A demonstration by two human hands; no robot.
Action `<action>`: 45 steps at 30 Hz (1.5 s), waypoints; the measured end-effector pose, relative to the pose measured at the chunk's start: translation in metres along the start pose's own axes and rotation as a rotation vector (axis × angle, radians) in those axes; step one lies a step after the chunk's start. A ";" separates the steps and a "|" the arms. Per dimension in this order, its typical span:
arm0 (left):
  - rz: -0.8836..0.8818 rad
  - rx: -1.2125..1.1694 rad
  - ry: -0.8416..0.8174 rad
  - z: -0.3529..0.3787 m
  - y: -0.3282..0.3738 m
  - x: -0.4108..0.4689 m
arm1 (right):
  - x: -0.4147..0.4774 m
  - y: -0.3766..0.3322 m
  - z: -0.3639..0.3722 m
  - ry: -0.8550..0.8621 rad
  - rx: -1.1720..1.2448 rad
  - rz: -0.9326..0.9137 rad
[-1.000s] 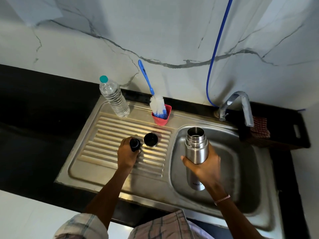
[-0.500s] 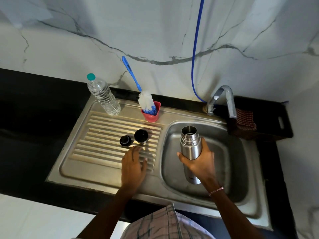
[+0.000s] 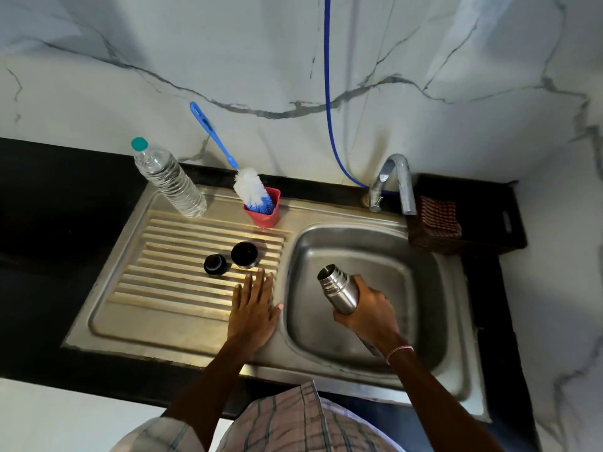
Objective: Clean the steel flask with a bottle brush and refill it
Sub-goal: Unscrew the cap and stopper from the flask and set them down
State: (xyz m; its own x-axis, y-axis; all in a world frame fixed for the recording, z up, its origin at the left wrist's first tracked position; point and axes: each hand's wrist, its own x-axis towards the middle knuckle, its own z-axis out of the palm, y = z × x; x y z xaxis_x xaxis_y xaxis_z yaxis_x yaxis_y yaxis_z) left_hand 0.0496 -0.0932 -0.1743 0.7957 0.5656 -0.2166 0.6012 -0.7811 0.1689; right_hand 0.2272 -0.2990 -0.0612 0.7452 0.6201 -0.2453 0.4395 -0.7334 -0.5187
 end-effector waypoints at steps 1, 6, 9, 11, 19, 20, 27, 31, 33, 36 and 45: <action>-0.011 0.003 -0.006 0.002 -0.003 -0.002 | 0.002 0.001 0.002 -0.010 -0.011 0.001; -0.061 -0.006 -0.024 0.008 -0.006 -0.005 | 0.014 0.004 0.014 -0.072 -0.054 0.013; -0.039 -0.018 0.010 0.011 -0.009 -0.006 | 0.020 0.006 0.023 -0.126 -0.071 -0.003; -0.018 -0.011 0.042 0.013 -0.012 -0.008 | 0.023 0.008 0.028 -0.142 -0.084 -0.010; 0.009 -0.004 0.116 0.015 -0.011 -0.010 | 0.030 0.010 0.043 -0.163 -0.118 0.008; 0.009 -0.002 0.117 0.015 -0.011 -0.010 | 0.031 0.011 0.045 -0.171 -0.121 0.013; 0.026 -0.001 0.133 0.014 -0.013 -0.010 | 0.036 0.016 0.054 -0.185 -0.150 0.074; 0.024 0.004 0.129 0.014 -0.013 -0.010 | 0.037 0.021 0.055 -0.185 -0.167 0.108; 0.025 0.003 0.131 0.014 -0.013 -0.010 | 0.037 0.024 0.054 -0.199 -0.189 0.106; 0.028 -0.002 0.126 0.015 -0.013 -0.009 | 0.037 0.027 0.054 -0.220 -0.217 0.103; 0.016 0.013 0.098 0.014 -0.014 -0.010 | 0.037 0.027 0.053 -0.235 -0.250 0.094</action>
State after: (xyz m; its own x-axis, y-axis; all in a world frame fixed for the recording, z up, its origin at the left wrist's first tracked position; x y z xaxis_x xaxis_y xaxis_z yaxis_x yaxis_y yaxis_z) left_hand 0.0326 -0.0918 -0.1875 0.8088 0.5758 -0.1191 0.5880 -0.7931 0.1586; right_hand 0.2395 -0.2814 -0.1280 0.6655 0.5721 -0.4793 0.5049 -0.8180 -0.2754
